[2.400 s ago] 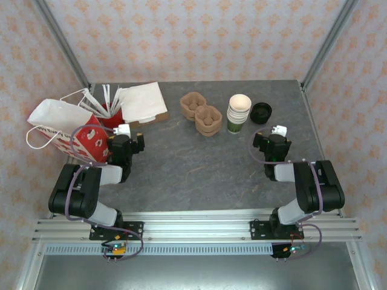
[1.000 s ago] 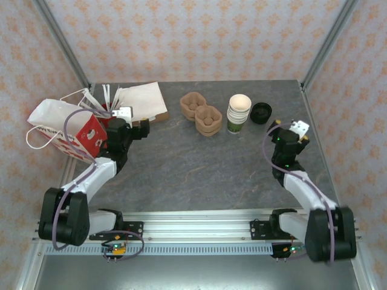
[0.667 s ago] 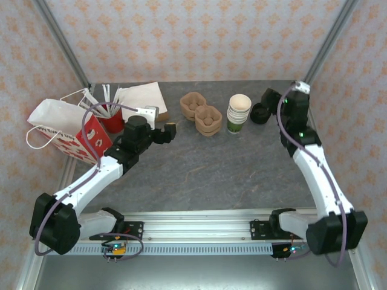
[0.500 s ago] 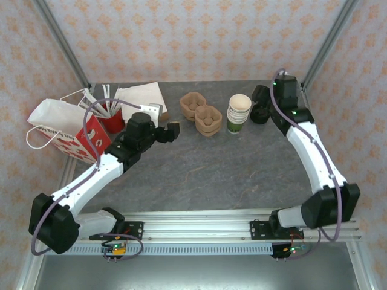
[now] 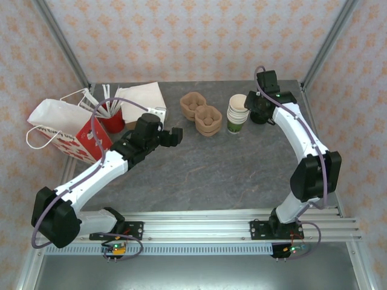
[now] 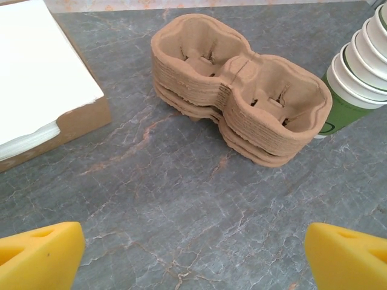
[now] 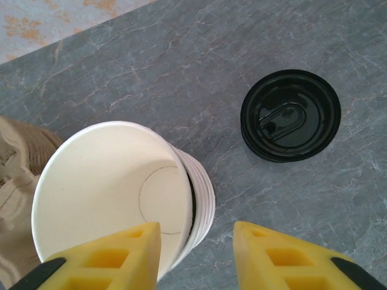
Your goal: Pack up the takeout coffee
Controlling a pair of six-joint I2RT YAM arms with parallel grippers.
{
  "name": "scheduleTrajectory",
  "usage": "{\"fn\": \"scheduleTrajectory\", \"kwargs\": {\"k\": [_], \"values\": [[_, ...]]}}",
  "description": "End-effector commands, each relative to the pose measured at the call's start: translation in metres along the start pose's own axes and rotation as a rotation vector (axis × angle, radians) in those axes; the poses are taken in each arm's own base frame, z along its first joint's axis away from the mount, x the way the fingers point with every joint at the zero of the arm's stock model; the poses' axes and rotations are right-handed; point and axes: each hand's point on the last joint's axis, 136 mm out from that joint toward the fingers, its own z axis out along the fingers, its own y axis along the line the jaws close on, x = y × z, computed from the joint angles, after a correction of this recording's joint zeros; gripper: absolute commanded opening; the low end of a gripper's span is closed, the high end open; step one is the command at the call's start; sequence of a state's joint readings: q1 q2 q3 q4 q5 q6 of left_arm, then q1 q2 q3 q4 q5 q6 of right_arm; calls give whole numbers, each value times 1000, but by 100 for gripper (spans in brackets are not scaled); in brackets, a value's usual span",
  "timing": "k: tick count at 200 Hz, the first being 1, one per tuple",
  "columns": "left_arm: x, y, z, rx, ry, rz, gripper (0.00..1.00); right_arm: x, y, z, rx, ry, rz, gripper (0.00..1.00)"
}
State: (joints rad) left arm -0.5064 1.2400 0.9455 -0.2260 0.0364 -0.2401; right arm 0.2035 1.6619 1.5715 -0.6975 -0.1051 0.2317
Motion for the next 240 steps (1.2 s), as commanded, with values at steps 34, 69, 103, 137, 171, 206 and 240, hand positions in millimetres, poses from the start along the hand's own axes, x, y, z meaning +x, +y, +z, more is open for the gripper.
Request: {"fn": "scheduleTrajectory", "kwargs": {"k": [34,69,103,137,171,206,240], "values": [[-9,2,-6,-32,-13,-18,94,-10,7,15,13,24,-36,32],[-10,4,-8,-41,-18,-17,94,-11,10,23,11,35,-42,26],[-8,5,-7,-48,-14,-15,94,-9,9,26,16,44,-51,21],[-8,5,-6,-48,-11,-15,94,-9,8,28,25,50,-61,20],[-7,5,-5,-49,-10,-15,94,-8,8,30,27,58,-64,19],[-6,6,-5,-52,-7,-16,94,-10,9,26,23,51,-64,15],[-5,6,-3,-53,-1,-18,94,-17,10,17,22,30,-65,14]]}}
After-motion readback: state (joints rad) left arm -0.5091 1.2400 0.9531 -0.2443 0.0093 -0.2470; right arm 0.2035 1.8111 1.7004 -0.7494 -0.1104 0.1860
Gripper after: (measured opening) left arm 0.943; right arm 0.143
